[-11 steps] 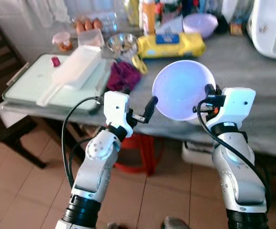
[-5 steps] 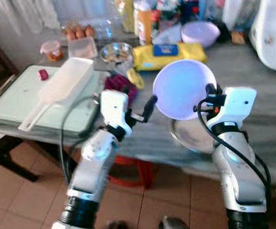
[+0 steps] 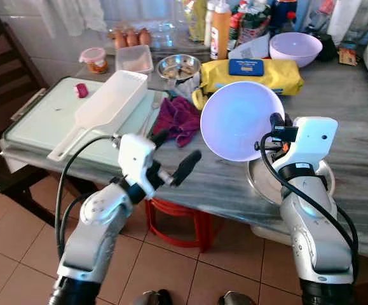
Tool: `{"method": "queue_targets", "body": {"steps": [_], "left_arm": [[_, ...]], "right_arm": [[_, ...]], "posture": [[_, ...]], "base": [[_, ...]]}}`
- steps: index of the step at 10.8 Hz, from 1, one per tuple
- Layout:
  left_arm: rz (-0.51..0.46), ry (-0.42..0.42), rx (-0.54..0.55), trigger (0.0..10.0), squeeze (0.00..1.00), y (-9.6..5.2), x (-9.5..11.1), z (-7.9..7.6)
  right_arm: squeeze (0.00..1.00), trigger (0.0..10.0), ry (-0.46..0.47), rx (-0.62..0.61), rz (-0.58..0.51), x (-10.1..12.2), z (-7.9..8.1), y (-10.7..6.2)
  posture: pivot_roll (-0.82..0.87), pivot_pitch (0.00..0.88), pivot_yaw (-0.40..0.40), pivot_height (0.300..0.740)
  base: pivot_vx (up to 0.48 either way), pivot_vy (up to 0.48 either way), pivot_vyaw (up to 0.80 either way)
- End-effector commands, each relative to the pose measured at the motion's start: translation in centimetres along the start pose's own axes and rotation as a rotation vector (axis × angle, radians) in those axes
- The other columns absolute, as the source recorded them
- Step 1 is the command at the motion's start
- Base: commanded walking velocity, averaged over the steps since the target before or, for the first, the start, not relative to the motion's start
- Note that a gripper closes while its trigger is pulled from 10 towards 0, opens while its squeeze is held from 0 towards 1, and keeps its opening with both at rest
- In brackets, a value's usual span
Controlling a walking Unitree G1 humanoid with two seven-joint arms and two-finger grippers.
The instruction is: Setting the table
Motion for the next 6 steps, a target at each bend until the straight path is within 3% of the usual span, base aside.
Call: {"method": "queue_targets", "body": {"steps": [1,3,6], "left_arm": [[-0.005,0.002,-0.038,10.0,0.00,-0.2,0.1,-0.2],[0.008,-0.035,-0.168,10.0,0.00,-0.2,0.1,-1.4],[0.019,-0.025,-0.178,10.0,0.00,0.0,-0.3,-1.6]], "right_arm": [[0.00,10.0,-0.004,0.011,0.005,0.2,0.1,0.2],[0.00,10.0,0.014,0.006,0.094,-0.4,0.0,1.2],[0.00,10.0,0.164,-0.044,0.166,-0.2,-0.3,2.6]], "posture": [[-0.21,0.170,0.070,0.740],[-0.22,0.164,0.064,0.740],[-0.22,0.160,0.066,0.740]], "base": [[0.000,0.000,0.00],[0.000,0.000,0.00],[0.000,0.000,0.00]]}}
Point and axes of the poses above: a point about 5 cm out from each wrist's last joint towards the gripper, its own y axis pointing out of the wrist towards the gripper, its own x axis along the axis of the wrist's last joint, z = x × y, the point moved 2 cm from there along y, pointing out of the wrist towards the gripper, and after that the axes turned 5 degrees about y, right-handed, at the moved point
